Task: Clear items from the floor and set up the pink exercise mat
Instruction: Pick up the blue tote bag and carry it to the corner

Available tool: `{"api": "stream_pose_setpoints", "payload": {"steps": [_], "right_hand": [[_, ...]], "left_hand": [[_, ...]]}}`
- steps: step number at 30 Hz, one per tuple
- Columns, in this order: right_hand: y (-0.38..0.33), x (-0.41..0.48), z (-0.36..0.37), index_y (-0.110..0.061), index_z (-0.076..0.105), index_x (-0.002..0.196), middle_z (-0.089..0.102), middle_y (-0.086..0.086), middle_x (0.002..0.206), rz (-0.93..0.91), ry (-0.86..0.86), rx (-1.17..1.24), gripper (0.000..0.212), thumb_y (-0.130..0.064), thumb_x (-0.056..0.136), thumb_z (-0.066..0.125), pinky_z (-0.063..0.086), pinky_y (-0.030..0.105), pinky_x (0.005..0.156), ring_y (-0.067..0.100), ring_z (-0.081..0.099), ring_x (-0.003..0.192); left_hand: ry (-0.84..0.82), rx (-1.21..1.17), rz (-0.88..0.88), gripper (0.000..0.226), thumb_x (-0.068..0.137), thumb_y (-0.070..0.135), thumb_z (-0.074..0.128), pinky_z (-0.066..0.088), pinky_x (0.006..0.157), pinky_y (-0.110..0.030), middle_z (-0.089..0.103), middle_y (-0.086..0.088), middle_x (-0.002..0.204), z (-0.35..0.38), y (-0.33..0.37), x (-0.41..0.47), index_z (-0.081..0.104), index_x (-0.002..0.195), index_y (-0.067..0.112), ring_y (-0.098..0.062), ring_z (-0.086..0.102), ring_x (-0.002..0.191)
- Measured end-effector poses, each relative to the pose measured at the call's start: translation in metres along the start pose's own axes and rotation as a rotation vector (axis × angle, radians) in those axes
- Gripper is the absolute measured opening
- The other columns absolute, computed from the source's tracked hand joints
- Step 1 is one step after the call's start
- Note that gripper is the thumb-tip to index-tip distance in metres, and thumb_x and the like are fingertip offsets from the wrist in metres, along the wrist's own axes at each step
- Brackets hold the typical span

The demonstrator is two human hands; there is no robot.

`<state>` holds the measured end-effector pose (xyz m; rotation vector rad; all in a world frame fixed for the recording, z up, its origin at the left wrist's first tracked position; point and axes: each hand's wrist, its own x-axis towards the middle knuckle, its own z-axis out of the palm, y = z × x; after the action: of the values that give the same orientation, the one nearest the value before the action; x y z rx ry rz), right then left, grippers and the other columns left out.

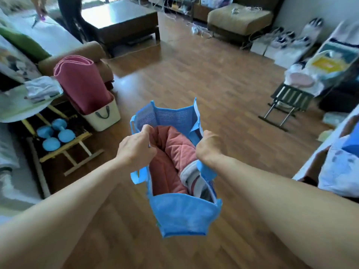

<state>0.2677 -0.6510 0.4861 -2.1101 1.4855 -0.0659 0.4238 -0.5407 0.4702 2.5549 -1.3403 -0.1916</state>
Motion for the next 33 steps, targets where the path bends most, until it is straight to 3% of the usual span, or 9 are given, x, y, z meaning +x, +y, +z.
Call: {"api": "stream_pose_setpoints", "payload": {"steps": [7,15,17,20,33], "right_hand": [[0.052,0.108,-0.103,-0.003,0.052,0.124,0.057,0.02,0.13,0.173,0.147,0.006,0.035,-0.01,0.09,0.047,0.044,0.035,0.095,0.036,0.054,0.119],[0.083,0.265,-0.183,-0.004,0.052,0.126,0.055,0.019,0.132,0.384,0.251,0.085,0.036,-0.008,0.092,0.043,0.044,0.037,0.097,0.035,0.053,0.122],[0.094,0.314,-0.205,-0.005,0.051,0.127,0.054,0.017,0.134,0.434,0.283,0.102,0.036,-0.007,0.092,0.042,0.044,0.037,0.097,0.035,0.052,0.122],[0.105,0.369,-0.227,-0.008,0.048,0.132,0.051,0.015,0.137,0.487,0.307,0.119,0.039,-0.008,0.093,0.043,0.042,0.037,0.098,0.033,0.05,0.125],[0.159,0.692,-0.319,-0.004,0.047,0.133,0.051,0.014,0.138,0.569,0.289,0.139,0.039,-0.008,0.095,0.044,0.041,0.035,0.1,0.031,0.051,0.126]], "left_hand": [[-0.039,-0.001,0.19,0.039,0.075,0.017,0.055,0.044,0.076,-0.036,0.068,-0.012,0.097,0.004,0.125,0.14,0.045,0.113,0.019,-0.037,0.061,0.095],[-0.12,-0.029,0.422,0.027,0.075,0.018,0.057,0.041,0.071,-0.034,0.067,-0.008,0.09,0.025,0.242,0.324,0.04,0.096,0.014,-0.035,0.061,0.09],[-0.127,-0.026,0.477,0.03,0.075,0.018,0.056,0.042,0.072,-0.034,0.067,-0.007,0.09,0.031,0.275,0.378,0.042,0.101,0.014,-0.034,0.061,0.089],[-0.116,-0.02,0.527,0.039,0.076,0.018,0.055,0.043,0.077,-0.036,0.068,-0.007,0.092,0.038,0.306,0.439,0.045,0.113,0.016,-0.035,0.061,0.091],[-0.144,-0.017,0.592,0.033,0.074,0.017,0.056,0.047,0.079,-0.039,0.067,-0.011,0.093,0.108,0.45,0.755,0.047,0.105,0.013,-0.037,0.061,0.093]]}}
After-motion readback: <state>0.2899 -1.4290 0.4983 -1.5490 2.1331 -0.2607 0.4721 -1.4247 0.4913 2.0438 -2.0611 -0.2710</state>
